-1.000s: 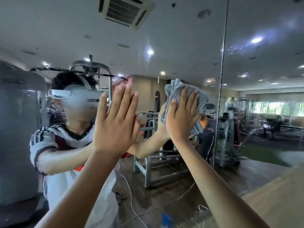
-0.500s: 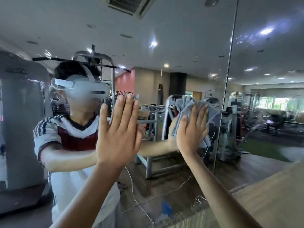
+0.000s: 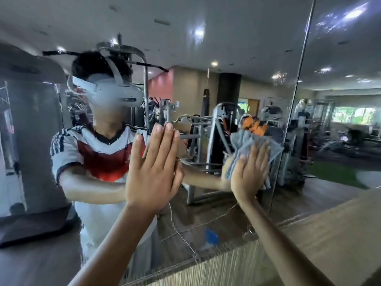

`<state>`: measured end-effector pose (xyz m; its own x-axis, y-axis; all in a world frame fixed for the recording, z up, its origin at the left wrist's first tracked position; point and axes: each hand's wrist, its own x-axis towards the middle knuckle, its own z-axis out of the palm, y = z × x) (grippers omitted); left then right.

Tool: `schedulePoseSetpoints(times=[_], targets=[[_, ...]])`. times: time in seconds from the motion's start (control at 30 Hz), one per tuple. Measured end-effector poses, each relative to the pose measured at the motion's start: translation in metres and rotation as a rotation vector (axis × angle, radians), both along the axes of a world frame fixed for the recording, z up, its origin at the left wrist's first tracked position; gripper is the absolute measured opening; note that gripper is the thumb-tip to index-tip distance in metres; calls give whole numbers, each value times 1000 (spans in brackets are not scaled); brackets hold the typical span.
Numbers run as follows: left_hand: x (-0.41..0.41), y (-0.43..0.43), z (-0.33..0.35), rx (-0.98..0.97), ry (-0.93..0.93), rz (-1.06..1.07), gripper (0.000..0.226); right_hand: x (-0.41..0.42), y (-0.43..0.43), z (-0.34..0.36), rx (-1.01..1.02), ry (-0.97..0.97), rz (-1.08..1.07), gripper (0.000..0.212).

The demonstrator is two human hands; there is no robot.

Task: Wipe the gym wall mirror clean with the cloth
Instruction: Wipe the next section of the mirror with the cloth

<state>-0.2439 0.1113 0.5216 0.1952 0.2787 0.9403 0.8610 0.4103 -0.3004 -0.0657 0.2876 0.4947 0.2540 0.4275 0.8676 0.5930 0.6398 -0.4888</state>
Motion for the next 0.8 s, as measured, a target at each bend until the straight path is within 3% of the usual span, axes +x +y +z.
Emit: schedulePoseSetpoints(times=[0.13, 0.23, 0.33, 0.4, 0.5, 0.7, 0.8], targets=[[1, 0, 0, 17, -18, -11, 63, -32, -17, 54, 8, 126, -24, 59], [0, 0, 0, 33, -14, -33, 62, -44, -38, 32, 151, -91, 3, 58], [-1, 0, -1, 44, -13, -40, 61, -35, -37, -33, 375, -370, 47, 54], [-1, -1, 0, 43, -10, -48, 61, -16, -25, -71, 391, -446, 57, 54], [0, -1, 0, 34, -7, -41, 62, 10, -11, -79, 272, -386, 46, 60], [1, 0, -2, 39, -5, -20, 64, -27, -30, 3, 129, -79, 25, 64], [-1, 1, -3, 32, -5, -25, 64, -53, -55, -6, 246, -189, 33, 61]])
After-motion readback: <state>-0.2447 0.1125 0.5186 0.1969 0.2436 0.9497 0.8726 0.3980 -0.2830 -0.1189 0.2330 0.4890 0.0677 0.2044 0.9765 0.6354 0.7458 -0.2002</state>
